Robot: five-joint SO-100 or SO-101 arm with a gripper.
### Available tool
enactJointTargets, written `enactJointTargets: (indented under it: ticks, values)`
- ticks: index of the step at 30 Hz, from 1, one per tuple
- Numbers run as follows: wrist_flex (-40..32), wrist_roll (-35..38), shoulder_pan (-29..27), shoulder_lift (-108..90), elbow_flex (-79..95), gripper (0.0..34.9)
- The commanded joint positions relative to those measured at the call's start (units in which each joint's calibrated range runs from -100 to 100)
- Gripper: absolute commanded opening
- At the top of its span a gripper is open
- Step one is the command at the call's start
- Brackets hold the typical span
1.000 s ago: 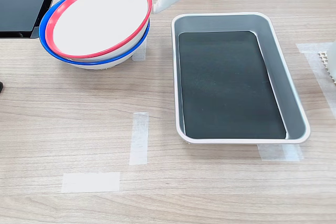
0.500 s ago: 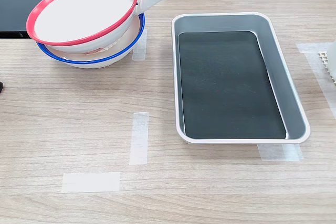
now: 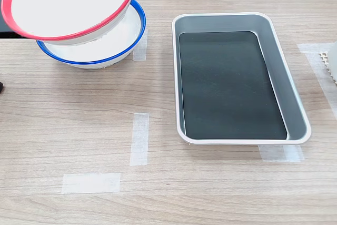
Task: Lift the stacked dish and set it down on the table.
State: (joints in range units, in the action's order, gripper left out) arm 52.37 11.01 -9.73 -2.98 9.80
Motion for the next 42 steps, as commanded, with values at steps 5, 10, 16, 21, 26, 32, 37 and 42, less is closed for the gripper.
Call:
enactJointTargets:
  ticks: [5,10,16,21,26,32,37,42]
  values:
    - [1.99,0.78,7.71,-4.73,-3.93,0.0]
    - [0.75,0.83,11.76,-4.14,-3.47,0.0]
    - [-3.79,-0.68,16.84,-1.83,-0.92,0.0]
    - [-5.61,-1.17,19.85,1.58,-0.38,0.0]
    - [-7.83,-1.42,21.73,4.56,1.81,0.0]
    - [-8.58,-1.56,22.58,6.27,4.08,0.0]
    - [-8.08,-1.56,22.21,5.59,6.81,0.0]
    - [-7.50,-0.98,20.61,4.90,9.00,0.0]
